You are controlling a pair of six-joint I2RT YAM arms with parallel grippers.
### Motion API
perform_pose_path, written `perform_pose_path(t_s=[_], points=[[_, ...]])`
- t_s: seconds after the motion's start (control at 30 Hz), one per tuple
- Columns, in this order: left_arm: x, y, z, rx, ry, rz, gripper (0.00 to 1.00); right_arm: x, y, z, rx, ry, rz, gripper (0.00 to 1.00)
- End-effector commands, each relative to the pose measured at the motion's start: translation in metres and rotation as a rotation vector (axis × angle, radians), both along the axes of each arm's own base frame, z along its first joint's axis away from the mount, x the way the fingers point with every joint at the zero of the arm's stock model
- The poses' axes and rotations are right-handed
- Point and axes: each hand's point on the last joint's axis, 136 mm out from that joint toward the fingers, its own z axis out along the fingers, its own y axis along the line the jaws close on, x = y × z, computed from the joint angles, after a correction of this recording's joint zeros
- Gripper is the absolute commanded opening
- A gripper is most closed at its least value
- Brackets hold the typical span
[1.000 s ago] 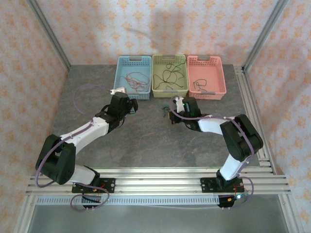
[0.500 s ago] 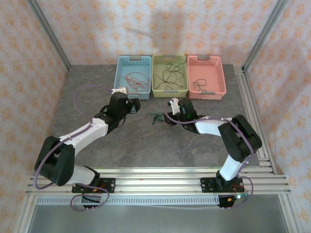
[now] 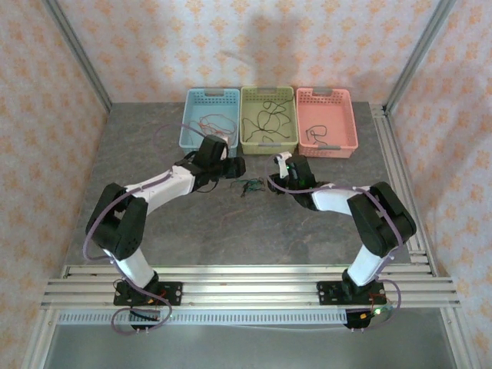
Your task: Untangle the cables
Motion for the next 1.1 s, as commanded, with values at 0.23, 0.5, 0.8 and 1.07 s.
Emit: perform_pose_path(t_s=[0.23, 0.5, 0.8, 1.07], points=[[-0.031, -0.016, -0.031, 0.061, 0.250, 0.111, 0.62, 0.008, -0.008, 0.014, -0.009, -0.050, -0.057, 0.33], [-0.023, -0.035, -0.048, 0.001, 0.291, 0.146, 0.55, 0.008, -0.009, 0.014, -0.013, -0.050, -0.059, 0.33], [-0.011, -0.034, -0.052, 0.002, 0.267, 0.194, 0.44, 0.008, -0.009, 0.012, -0.018, -0.043, -0.061, 0.33], [-0.007, -0.036, -0.060, 0.012, 0.276, 0.193, 0.32, 0.008, -0.009, 0.011, -0.020, -0.039, -0.062, 0.33]])
